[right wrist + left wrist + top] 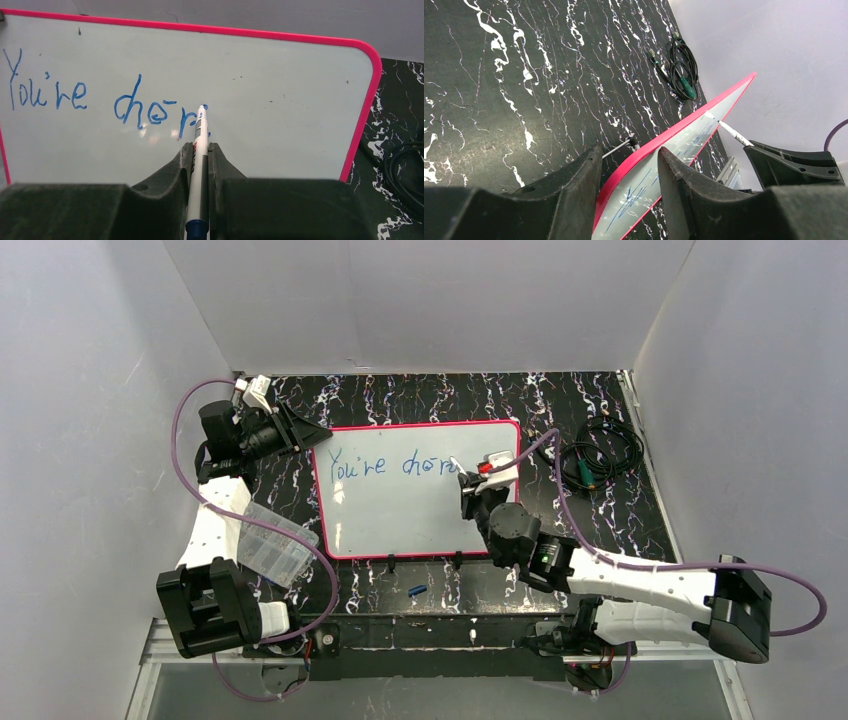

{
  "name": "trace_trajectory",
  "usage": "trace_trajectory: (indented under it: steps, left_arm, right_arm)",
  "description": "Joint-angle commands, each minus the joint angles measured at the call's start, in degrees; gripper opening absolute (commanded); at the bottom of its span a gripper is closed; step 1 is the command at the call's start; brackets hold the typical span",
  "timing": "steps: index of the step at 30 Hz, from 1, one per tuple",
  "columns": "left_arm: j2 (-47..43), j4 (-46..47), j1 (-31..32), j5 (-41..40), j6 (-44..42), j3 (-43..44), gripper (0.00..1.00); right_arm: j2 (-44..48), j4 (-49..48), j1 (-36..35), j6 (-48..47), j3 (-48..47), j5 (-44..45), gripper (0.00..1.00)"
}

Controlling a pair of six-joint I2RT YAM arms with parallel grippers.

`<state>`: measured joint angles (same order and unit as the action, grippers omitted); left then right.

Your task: Write a sentence on the whiteboard

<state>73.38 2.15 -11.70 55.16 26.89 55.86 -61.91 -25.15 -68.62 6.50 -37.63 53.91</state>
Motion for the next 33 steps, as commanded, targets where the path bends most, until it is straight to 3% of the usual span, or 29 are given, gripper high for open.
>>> trace_trajectory:
  steps: [1,10,33]
  left_arm:
    - [-2.08,0.18,0.33,2.41,0.18,-0.24,0.43]
    - [-1.94,0.05,0.33,2.24,0.18,-0.22,0.43]
    - [-1.84,-0.13,0.38,2.15,0.00,-0.15,0.43]
  right_arm:
    - [5.01,1.15,0.24,-1.63,-2.21,-4.29,0.01]
    - [9.45,10.09,0.24,0.88,-1.37,-0.57,0.01]
    - [3.62,4.67,1.03,-1.18,-0.86,0.79,0.01]
